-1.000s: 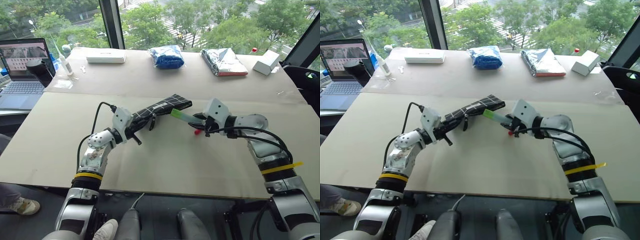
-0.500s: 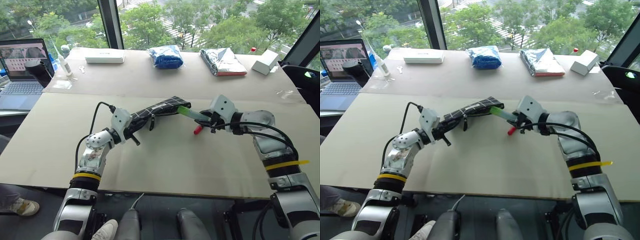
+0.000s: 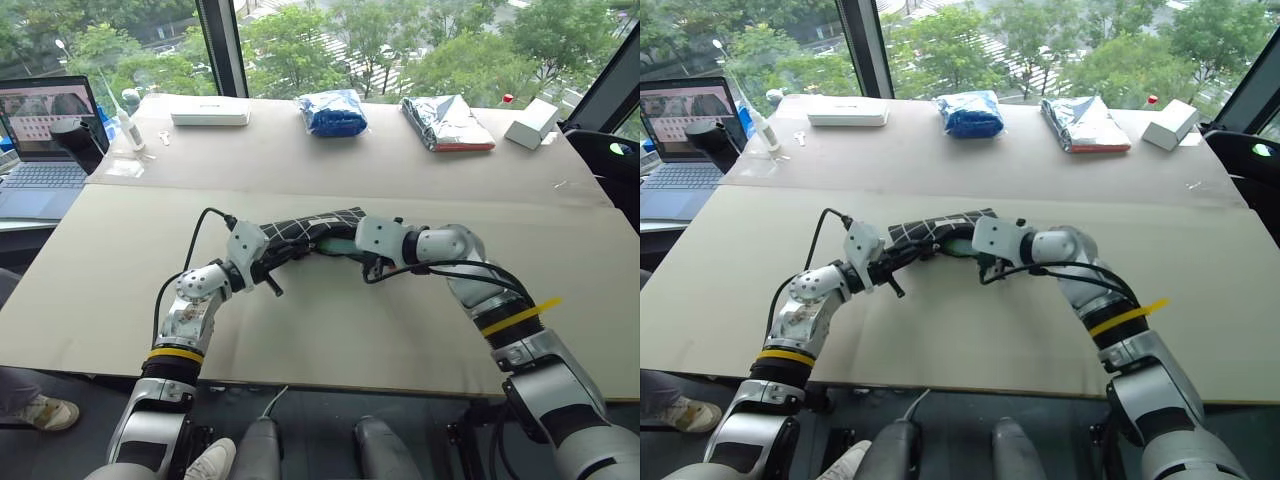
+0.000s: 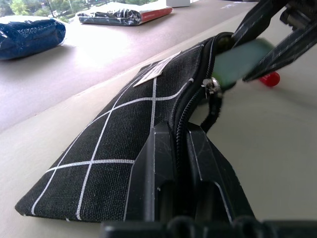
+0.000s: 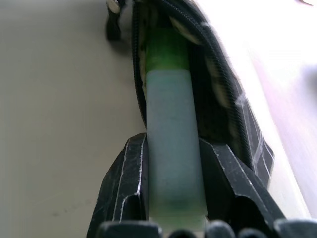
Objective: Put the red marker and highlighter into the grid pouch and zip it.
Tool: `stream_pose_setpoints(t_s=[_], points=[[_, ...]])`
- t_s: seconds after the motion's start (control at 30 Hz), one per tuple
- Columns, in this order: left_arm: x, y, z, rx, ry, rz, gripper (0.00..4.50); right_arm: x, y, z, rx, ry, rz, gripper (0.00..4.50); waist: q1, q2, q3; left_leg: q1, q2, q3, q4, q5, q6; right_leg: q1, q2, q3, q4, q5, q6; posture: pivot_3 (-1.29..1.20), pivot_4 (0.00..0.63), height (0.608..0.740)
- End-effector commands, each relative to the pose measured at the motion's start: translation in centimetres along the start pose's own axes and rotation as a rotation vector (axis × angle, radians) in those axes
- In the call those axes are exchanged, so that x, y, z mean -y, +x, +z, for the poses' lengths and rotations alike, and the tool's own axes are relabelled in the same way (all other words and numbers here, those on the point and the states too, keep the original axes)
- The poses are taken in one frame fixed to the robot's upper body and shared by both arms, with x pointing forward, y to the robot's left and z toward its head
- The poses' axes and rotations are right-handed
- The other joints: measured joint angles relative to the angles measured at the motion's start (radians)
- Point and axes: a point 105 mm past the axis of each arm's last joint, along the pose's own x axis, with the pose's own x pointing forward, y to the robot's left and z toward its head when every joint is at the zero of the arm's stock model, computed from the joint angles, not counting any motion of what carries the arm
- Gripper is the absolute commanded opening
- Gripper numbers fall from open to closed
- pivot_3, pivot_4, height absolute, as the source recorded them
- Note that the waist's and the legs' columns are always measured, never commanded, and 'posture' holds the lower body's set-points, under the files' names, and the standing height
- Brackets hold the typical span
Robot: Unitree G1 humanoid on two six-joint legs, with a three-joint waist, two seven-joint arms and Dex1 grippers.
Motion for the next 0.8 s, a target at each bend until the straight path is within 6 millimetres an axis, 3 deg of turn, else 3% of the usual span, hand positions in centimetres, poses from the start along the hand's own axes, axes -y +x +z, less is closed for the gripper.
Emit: stream_pose_setpoints(t_s=[0.03,0.27,0.37,0.57,0.8], points=[[0.1,0.6,1.6,0.052,0.033,-0.019,0.0,1.8,0.4,2.5,0.032,-0.167,-0.068,1.07,0.001,0.0,0.0,-0.001,0.0,0.0,0.0,0.0,0.0,-0.001,0.0,0.0,0.001,0.0,0.0,0.0,0.15,0.74],[0.2,0.4,1.6,0.053,0.03,-0.023,0.0,2.5,1.6,5.6,0.124,-0.34,-0.17,1.07,-0.001,0.0,0.0,-0.001,0.0,0.0,-0.001,0.0,0.0,-0.003,0.0,0.0,0.003,0.0,0.0,0.0,0.15,0.74],[0.2,0.3,1.6,0.054,0.025,-0.023,0.0,2.1,1.6,5.7,0.146,-0.399,-0.164,1.07,0.0,0.0,0.0,-0.001,0.0,0.0,-0.001,0.0,0.0,-0.003,0.0,0.0,0.003,0.0,0.0,0.0,0.15,0.74],[0.5,0.3,1.9,0.06,-0.001,-0.05,0.0,0.3,1.6,4.5,0.149,-0.534,-0.077,1.07,-0.001,0.0,0.0,-0.001,0.0,0.0,0.0,0.0,0.0,-0.003,0.0,0.0,0.003,0.0,0.0,0.0,0.15,0.74],[0.2,-0.4,2.2,0.041,-0.024,-0.083,0.0,0.2,0.1,2.6,0.135,-0.469,-0.023,1.07,-0.002,0.0,0.0,-0.001,0.0,0.0,-0.001,0.0,0.0,-0.002,0.0,0.0,0.003,0.0,0.0,0.0,0.15,0.74]])
